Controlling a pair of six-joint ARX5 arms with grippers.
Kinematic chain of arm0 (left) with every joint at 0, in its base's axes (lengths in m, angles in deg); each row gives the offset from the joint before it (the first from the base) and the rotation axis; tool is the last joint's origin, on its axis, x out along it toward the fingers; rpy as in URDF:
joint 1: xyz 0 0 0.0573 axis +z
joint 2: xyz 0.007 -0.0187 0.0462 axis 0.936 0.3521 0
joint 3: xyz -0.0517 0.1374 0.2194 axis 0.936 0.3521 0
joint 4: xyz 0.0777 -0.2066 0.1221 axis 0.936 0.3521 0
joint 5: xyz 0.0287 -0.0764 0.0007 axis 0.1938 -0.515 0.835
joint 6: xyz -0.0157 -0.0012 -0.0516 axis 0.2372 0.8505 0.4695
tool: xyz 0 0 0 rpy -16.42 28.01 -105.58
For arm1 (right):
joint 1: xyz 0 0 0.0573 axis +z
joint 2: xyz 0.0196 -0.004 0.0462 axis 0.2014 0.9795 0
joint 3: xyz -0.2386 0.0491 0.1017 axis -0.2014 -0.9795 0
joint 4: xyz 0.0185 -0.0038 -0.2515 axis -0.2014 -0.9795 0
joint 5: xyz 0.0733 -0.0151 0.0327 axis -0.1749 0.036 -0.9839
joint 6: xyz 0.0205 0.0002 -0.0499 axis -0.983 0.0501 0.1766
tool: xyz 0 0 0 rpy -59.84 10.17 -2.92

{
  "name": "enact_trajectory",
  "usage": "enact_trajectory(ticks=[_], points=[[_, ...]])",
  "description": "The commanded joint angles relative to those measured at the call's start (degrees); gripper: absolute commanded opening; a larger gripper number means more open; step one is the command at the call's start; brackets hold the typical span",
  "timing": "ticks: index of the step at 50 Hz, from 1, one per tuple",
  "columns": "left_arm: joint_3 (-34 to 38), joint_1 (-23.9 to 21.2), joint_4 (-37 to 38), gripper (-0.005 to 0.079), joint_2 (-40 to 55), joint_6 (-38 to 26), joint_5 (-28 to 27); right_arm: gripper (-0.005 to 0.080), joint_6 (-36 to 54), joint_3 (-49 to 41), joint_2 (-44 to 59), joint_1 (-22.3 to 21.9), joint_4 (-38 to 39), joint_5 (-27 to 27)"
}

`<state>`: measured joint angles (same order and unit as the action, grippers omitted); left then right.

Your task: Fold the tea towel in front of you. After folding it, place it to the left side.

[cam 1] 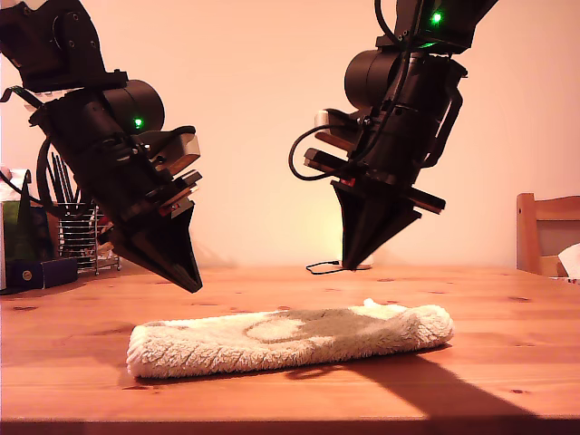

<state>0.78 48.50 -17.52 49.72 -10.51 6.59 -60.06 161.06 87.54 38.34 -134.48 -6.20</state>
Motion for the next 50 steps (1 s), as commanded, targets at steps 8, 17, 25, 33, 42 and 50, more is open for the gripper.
enact_trajectory(ticks=[8, 17, 25, 33, 42, 50], points=[[0.17, -0.13, -0.90, -0.0021, 5.31, -0.46, -0.20, -0.0011, -0.04, -0.61, 4.85, 0.50, -0.42, -0.22], [0.17, -0.24, -0.87, -0.0021, 7.02, -0.44, -0.15, -0.0011, 0.66, -0.68, 7.41, 0.48, -1.22, 0.85], [0.17, -0.35, 0.81, -0.0021, 8.13, -0.20, -0.13, -0.0011, 2.21, -0.70, 10.12, 0.55, -1.53, 2.38], [0.17, -1.44, 5.01, -0.0021, 9.16, -0.24, -0.24, -0.0011, 3.61, -0.68, 11.72, 0.61, 1.25, 4.76], [0.17, -4.13, 8.50, -0.0021, 9.16, -0.24, -2.10, -0.0011, 3.50, -0.68, 12.02, 0.55, 9.09, 4.79], [0.17, -7.34, 9.40, -0.0021, 9.16, 0.26, -4.28, -0.0011, 2.69, -0.68, 12.07, 1.40, 14.58, 4.66]])
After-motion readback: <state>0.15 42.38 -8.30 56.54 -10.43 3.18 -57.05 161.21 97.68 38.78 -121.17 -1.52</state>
